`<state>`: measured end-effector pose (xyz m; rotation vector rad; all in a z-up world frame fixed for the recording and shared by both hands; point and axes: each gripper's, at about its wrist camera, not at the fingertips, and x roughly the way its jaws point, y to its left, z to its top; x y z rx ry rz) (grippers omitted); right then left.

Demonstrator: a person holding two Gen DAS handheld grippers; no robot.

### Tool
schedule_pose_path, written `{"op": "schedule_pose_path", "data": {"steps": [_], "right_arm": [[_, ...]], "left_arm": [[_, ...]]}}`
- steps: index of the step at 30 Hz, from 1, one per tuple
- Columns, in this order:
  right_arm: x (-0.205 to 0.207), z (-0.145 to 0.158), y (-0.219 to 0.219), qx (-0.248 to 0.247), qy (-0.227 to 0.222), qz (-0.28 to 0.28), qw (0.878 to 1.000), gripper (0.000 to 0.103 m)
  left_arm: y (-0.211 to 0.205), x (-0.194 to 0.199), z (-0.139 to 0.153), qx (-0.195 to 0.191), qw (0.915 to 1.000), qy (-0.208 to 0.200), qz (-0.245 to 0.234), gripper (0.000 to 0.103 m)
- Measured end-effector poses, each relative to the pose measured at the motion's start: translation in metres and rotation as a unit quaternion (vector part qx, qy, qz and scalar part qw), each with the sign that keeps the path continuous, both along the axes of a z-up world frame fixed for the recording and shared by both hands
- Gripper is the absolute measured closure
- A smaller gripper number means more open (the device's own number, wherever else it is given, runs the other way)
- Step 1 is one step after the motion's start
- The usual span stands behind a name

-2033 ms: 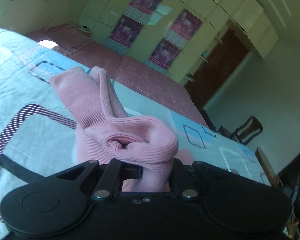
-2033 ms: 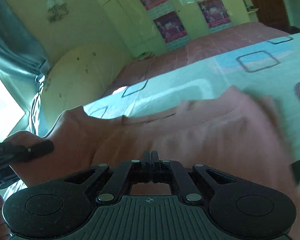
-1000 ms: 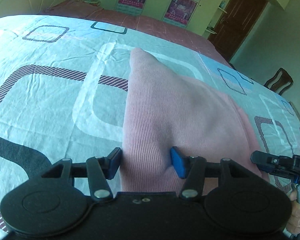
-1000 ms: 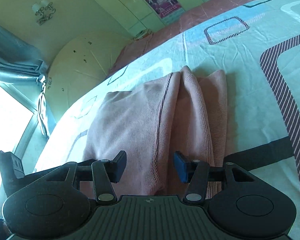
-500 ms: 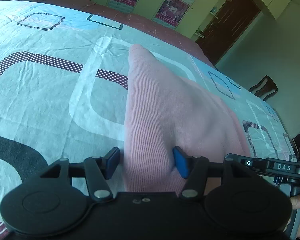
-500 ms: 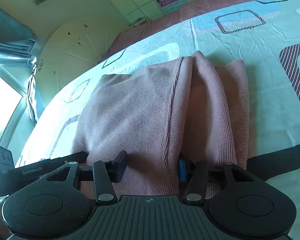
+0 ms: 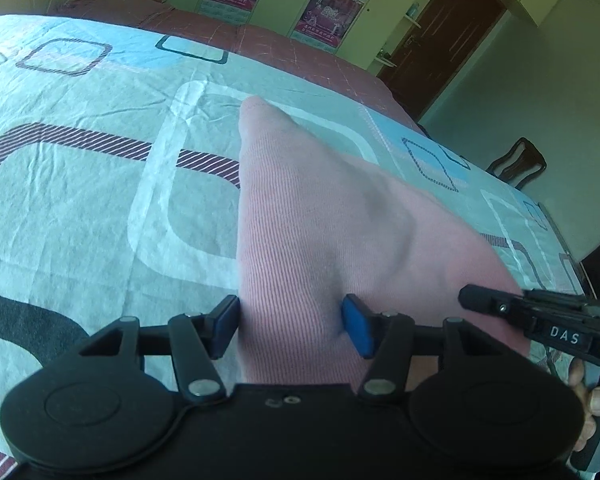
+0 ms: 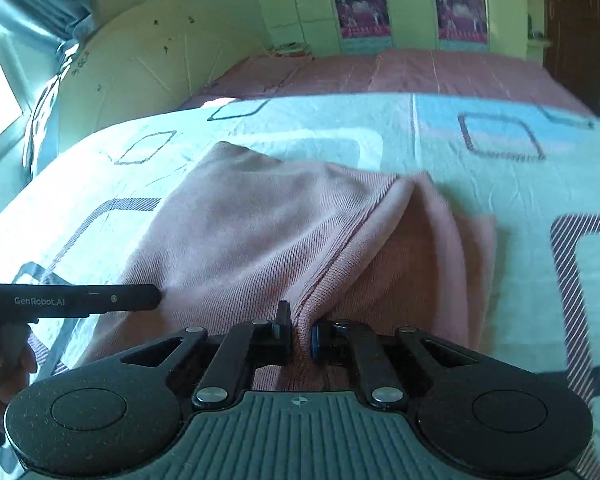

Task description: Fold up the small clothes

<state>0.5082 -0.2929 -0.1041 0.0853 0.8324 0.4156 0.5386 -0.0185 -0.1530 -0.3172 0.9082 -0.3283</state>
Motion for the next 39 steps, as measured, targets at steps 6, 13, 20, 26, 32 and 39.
{"op": "schedule_pose_path", "data": {"steps": [6,13,20,26,32,39], "right_arm": [[-0.02,0.012,-0.036,-0.03,-0.009,-0.025,0.999,0.096],[-0.013,-0.043,-0.042,-0.007,0.054,-0.048,0.997,0.096],[0.005,-0.032,-0.08,0.096,0.058,-0.104,0.988,0.087],[0.029,-0.032,-0.092,0.113,0.061,-0.122,0.984,0.096],[0.018,-0.036,-0.096,0.067,0.055,-0.115,0.989,0.098],[0.025,-0.05,-0.096,0.067,0.079,-0.137,0.985,0.098]], "left_arm": [[-0.051,-0.004,0.023,0.077,0.9932,-0.026,-0.084,0.048],[-0.061,-0.002,0.017,0.118,0.9876,-0.018,-0.102,0.045],[-0.045,0.015,0.036,0.099,0.9892,-0.062,-0.088,0.049],[-0.048,0.047,0.022,0.095,0.9905,-0.039,-0.091,0.053],[-0.078,0.05,0.011,0.138,0.9804,-0.034,-0.137,0.047],[-0.091,0.047,0.009,0.178,0.9727,-0.037,-0.144,0.045]]}}
